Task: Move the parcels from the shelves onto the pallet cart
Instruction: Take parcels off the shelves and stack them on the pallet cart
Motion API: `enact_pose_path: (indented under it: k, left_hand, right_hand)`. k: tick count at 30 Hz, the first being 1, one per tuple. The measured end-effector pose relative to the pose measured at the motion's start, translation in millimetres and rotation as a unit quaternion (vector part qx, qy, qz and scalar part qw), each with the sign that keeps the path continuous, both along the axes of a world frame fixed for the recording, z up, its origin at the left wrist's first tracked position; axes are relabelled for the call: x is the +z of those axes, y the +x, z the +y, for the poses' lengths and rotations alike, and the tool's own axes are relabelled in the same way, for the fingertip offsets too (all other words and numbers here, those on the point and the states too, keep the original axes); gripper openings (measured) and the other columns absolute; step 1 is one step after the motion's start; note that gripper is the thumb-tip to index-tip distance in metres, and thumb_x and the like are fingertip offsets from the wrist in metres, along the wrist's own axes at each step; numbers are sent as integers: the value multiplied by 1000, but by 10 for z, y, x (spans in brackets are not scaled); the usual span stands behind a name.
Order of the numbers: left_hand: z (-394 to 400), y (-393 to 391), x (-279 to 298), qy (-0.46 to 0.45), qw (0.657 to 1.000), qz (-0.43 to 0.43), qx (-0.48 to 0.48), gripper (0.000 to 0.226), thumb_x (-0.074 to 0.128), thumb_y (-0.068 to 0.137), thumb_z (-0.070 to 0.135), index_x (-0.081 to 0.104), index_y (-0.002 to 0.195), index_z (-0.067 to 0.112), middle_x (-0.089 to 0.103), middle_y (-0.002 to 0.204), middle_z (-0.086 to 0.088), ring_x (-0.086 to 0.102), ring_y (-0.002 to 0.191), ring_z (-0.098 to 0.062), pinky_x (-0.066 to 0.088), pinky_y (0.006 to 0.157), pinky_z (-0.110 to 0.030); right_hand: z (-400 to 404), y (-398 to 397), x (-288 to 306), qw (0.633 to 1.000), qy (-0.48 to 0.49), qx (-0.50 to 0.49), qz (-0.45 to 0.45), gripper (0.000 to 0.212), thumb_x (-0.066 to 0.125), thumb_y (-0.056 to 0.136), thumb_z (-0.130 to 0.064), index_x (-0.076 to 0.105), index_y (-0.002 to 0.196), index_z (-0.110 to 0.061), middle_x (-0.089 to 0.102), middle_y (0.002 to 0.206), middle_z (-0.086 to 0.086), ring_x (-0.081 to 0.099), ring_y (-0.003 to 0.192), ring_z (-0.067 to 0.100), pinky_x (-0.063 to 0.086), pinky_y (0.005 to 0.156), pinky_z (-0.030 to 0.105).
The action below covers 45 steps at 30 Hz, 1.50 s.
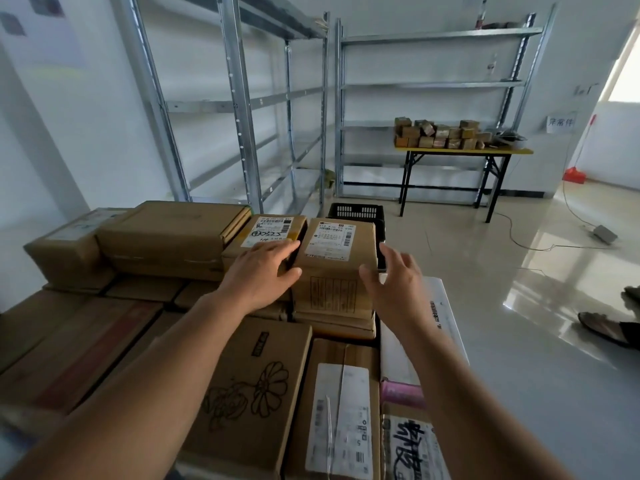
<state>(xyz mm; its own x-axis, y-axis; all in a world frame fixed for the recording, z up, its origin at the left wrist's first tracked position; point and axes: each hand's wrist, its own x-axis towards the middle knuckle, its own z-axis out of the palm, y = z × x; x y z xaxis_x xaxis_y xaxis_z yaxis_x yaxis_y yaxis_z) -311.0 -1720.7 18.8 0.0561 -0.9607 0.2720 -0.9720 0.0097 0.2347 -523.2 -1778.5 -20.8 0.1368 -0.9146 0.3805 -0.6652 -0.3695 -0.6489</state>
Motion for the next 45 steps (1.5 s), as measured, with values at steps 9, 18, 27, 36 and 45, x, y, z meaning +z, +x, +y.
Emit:
enact_pose_path:
  k: [9,18,27,36,45]
  left_hand:
    - [1094,-97,-413,-106,973,161,127,52,46,92,40,32,142,32,32,148,8,32,134,-14,36,104,-40]
    - [2257,181,-633,-81,923,144,347,64,34,86,61,43,137,23,47,139,-3,42,128,-22,35,105,-40]
    - [3948,224,-766,-135,831,79,534,49,62,88,25,49,133,13,47,140,-9,42,130,-26,35,107,-43]
    - [5484,122,-924,-139,760,69,632,56,52,90,41,34,141,26,32,150,1,28,138,-15,26,111,-36]
    - [6771,181,-1097,-90,703,35,704,76,4,73,82,-6,137,42,-10,150,11,-10,142,-11,-4,115,-37]
  right_hand:
    - [821,503,-119,971,-200,133,-12,12,63,87,-18,68,96,-12,63,90,3,59,84,16,48,63,24]
    - [1493,1365,-213,913,-80,387,100,59,22,83,-56,55,118,-22,53,118,-2,47,107,14,42,87,30]
    - [2826,2070,-418,826,-146,541,67,12,58,90,-24,65,90,-15,64,90,4,60,82,18,52,73,32]
    - [4343,2401,-359,722,-173,665,78,35,41,97,-38,57,122,-18,60,112,1,54,101,12,44,91,26]
    - [5646,2687,-486,689,-190,687,134,64,32,93,-58,25,148,-26,28,154,3,29,137,21,27,110,36]
